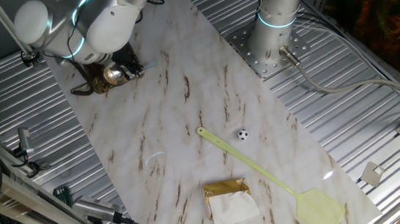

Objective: Dial a number on an old rotary phone

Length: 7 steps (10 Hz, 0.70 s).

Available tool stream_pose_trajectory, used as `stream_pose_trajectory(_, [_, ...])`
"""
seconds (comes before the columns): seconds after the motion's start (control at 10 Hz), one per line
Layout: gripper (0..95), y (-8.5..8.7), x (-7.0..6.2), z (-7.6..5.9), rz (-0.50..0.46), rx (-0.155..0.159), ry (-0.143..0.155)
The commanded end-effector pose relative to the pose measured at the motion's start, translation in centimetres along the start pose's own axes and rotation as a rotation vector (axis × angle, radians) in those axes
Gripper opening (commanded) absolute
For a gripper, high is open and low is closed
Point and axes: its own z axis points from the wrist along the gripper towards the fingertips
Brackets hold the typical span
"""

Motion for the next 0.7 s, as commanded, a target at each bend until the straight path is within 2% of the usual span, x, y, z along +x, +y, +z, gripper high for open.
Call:
stream_pose_trajectory(0.1, [0.0, 0.21, -0.22, -0.03, -0.004, 0.007, -0.006])
stream_pose_trajectory(0.6, [0.0, 0.63, -0.55, 0.06, -0.002, 0.01, -0.014])
stream_pose_trajectory(0.7, [0.0, 0.7, -0.61, 0.08, -0.006, 0.02, -0.02])
